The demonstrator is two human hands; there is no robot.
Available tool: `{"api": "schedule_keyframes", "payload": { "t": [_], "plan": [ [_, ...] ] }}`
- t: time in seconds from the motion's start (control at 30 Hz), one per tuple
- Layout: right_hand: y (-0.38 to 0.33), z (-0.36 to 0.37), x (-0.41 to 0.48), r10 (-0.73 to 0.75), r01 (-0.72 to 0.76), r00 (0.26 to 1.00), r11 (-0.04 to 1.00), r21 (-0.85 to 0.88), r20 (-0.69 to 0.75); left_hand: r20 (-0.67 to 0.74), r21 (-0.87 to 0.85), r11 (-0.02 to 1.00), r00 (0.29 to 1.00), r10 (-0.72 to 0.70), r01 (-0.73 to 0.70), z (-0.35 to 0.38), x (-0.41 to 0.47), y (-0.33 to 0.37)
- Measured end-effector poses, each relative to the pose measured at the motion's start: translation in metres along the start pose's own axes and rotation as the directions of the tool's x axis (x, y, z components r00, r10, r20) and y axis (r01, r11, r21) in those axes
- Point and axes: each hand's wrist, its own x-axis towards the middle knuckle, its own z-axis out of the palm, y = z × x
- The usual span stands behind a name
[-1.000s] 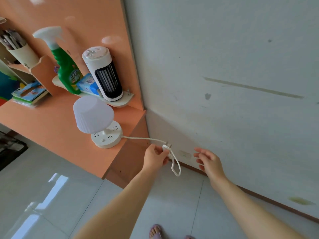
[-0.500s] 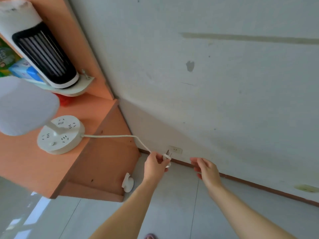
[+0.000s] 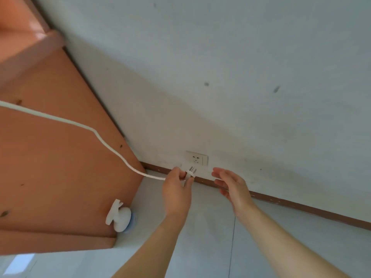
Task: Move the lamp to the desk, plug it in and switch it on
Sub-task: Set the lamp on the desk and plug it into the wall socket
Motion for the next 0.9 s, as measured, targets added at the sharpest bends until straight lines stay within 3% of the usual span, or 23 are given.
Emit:
{"api": "schedule_keyframes", "payload": {
  "t": [0.17,0.4,0.6,0.9],
  "plan": [
    [0.055,0.010,0.058,-0.056,0.057,0.998,0.998,0.039,-0.042,-0.033,-0.009,0.997,0.996,0.083,-0.083,0.041,0.021,-0.042],
    [0.076,0.021,0.110,-0.168,0.165,0.986,0.981,-0.103,-0.022,-0.035,0.134,0.975,0.982,0.186,-0.180,0.071,0.061,-0.068],
    [0.074,0.020,0.111,-0.158,0.153,0.987,0.972,-0.180,-0.009,-0.031,0.223,0.969,0.992,0.120,-0.110,0.085,0.062,-0.075],
    [0.084,0.016,0.120,-0.200,0.204,0.979,0.948,-0.244,0.043,-0.069,0.229,0.967,0.989,0.127,-0.108,0.097,0.076,-0.075]
  ]
}}
